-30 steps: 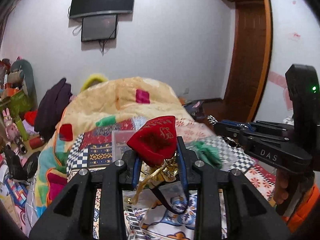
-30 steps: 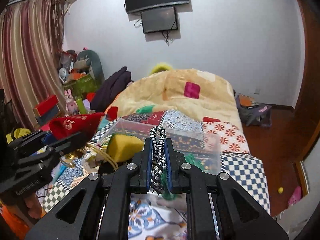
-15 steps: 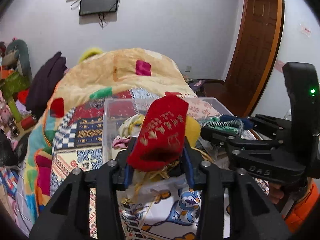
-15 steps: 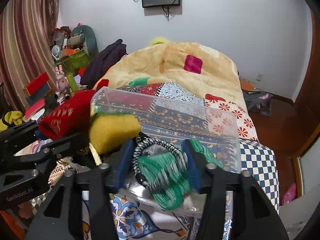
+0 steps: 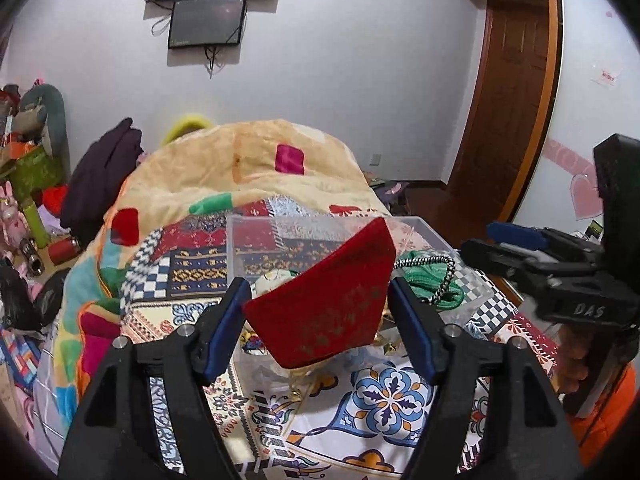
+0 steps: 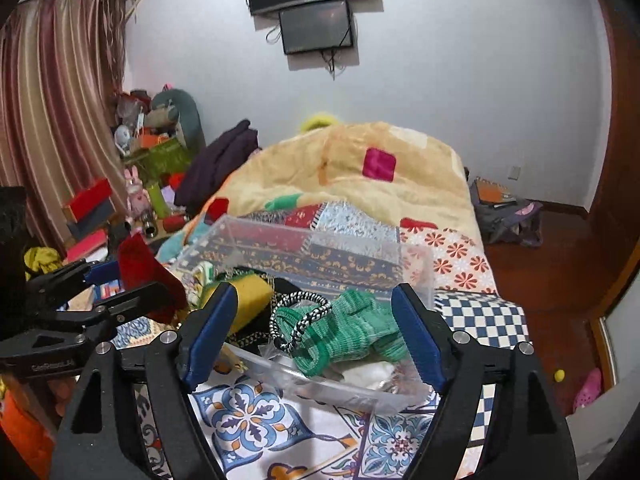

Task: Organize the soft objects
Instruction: 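Drop the braided cord into the box with the right tool while the left lowers the red pouch in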

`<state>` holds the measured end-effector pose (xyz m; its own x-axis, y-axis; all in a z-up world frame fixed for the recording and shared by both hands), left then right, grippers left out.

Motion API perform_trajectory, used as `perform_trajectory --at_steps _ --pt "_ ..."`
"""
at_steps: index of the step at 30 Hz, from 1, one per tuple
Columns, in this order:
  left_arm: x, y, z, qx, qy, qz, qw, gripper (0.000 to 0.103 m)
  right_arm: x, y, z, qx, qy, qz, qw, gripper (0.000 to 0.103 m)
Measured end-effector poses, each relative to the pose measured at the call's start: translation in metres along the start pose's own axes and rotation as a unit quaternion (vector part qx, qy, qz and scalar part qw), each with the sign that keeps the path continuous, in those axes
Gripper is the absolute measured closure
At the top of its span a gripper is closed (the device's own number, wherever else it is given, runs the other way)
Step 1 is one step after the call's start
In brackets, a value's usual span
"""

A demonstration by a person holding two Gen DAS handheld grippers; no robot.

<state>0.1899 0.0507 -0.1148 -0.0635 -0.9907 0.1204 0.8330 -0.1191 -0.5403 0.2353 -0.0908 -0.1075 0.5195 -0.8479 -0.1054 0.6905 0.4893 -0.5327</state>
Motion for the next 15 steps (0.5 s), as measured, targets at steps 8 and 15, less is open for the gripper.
perform_trajectory --at_steps 8,15 --pt "-0.002 0.002 0.002 -0.009 -0.003 -0.013 0.9999 0.085 0.0 -0.013 0.003 0.026 0.001 -0.003 1.0 0.026" --pt "0.007 -0.012 0.039 0.026 0.019 -0.004 0.9995 0.091 0.005 -0.016 0.004 0.037 0.009 0.001 0.999 0.026"
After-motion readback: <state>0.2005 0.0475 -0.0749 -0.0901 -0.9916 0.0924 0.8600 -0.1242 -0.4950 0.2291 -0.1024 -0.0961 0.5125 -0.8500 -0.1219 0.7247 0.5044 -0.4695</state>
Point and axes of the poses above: each gripper's, at about its wrist camera, not at the fingertips, and y roughly the way its jaws point, x to its right, z to its top, the point moved 6 cm from there along y, roughly the way its jaws point
